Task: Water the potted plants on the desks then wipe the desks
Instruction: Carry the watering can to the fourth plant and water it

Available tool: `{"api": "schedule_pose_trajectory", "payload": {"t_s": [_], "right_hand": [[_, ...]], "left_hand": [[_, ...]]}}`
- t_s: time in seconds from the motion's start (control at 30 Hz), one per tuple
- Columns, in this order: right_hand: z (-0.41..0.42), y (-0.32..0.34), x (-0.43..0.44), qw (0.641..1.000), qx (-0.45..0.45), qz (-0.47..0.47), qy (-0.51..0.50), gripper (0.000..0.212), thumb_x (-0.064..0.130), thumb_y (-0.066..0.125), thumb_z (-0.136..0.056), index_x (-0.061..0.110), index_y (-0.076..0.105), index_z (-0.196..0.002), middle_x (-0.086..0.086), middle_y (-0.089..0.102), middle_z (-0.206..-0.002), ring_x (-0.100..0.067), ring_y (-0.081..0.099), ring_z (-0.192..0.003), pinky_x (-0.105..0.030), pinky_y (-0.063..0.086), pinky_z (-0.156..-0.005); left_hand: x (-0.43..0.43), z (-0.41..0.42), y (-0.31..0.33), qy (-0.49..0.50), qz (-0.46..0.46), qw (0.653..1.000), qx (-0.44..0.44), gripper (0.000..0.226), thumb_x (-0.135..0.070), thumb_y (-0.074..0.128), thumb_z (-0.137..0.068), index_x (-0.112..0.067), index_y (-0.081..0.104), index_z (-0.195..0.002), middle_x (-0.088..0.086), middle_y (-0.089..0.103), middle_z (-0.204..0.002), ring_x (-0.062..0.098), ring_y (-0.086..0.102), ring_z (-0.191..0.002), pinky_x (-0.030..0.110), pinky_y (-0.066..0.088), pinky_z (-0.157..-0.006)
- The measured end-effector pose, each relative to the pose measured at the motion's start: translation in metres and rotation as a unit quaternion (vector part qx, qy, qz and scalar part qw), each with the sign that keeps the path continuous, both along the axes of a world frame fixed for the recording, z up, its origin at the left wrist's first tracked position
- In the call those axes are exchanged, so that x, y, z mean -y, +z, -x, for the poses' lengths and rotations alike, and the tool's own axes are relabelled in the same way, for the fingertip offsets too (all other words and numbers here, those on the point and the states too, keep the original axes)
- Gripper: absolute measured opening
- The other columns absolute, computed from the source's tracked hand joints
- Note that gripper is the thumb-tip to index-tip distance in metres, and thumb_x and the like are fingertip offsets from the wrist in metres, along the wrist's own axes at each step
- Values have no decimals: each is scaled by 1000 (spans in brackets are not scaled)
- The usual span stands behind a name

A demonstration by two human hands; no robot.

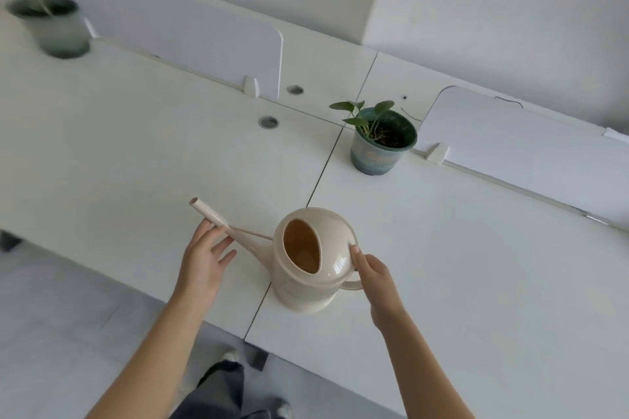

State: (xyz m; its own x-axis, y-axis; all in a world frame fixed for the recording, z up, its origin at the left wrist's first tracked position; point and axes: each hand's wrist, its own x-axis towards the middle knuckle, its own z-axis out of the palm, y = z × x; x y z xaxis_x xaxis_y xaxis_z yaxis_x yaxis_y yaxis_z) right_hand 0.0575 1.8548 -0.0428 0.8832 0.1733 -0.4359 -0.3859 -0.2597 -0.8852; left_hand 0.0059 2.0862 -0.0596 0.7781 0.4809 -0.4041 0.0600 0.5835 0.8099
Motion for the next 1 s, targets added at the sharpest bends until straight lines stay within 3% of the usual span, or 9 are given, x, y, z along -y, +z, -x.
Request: {"api": "schedule_pose_trajectory", "payload": {"t_s": [0.03,0.07,0.17,0.23,0.33,0.53,0.6,0.83,1.0], "right_hand": [[-3,-2,-2,1000,-8,-5,16,65,57,55,-77,-7,49,-77,-15,45,-82,-16,40,-81,-42,44,-83],[-5,-2,-5,999,-15,-3,37,60,51,52,-84,-9,51,-81,-24,50,-87,-17,44,-83,-44,38,-99],[-3,5,-26,992,-31,-11,124,58,48,48,-87,-9,56,-91,-24,61,-113,-23,57,-102,-27,41,-80],[5,11,-46,985,-40,-14,170,61,49,49,-86,-10,58,-100,-20,62,-114,-22,56,-106,-26,37,-79],[22,23,-79,968,-52,-9,245,58,51,53,-83,-6,59,-91,-13,65,-105,-16,55,-100,-24,34,-79],[63,39,-152,931,-51,18,361,97,83,55,-43,11,65,-108,-1,63,-118,-18,50,-118,-41,32,-106],[81,43,-177,920,-55,10,388,99,84,56,-42,14,65,-110,0,64,-118,-18,51,-118,-42,31,-108],[145,58,-262,900,-65,-4,432,68,67,59,-58,14,72,-99,2,72,-106,-13,59,-109,-40,33,-109],[172,57,-318,908,-66,-11,413,33,45,51,-85,20,71,-93,3,70,-98,-15,60,-106,-41,31,-110]], "left_hand": [[-2,13,3,23,-5,1000,1,33,-13,39,-94,-25,48,-123,-7,58,-101,14,54,-98,32,37,-88],[-5,27,6,43,-12,999,2,36,-13,38,-94,-23,46,-128,-6,58,-106,16,55,-101,33,37,-90],[-17,75,16,109,-19,994,-2,41,-14,34,-96,-19,40,-136,1,55,-120,24,52,-111,36,37,-92],[-25,104,24,155,-30,987,0,38,-15,33,-97,-20,42,-133,0,56,-119,24,53,-110,37,39,-94],[-35,145,32,229,-36,973,5,37,-15,33,-97,-21,39,-134,-3,56,-114,23,53,-108,39,38,-96],[-72,216,44,340,-51,939,8,34,-16,38,-97,-21,44,-130,1,56,-117,27,54,-109,40,42,-91],[-90,237,44,363,-54,930,5,38,-17,40,-96,-18,43,-134,4,54,-124,29,52,-113,40,42,-91],[-171,304,51,383,-72,921,6,44,-19,41,-96,-17,38,-140,8,49,-137,33,50,-120,43,41,-92],[-227,329,61,370,-91,924,9,47,-21,41,-96,-21,34,-142,6,47,-140,31,49,-122,43,41,-94]]}}
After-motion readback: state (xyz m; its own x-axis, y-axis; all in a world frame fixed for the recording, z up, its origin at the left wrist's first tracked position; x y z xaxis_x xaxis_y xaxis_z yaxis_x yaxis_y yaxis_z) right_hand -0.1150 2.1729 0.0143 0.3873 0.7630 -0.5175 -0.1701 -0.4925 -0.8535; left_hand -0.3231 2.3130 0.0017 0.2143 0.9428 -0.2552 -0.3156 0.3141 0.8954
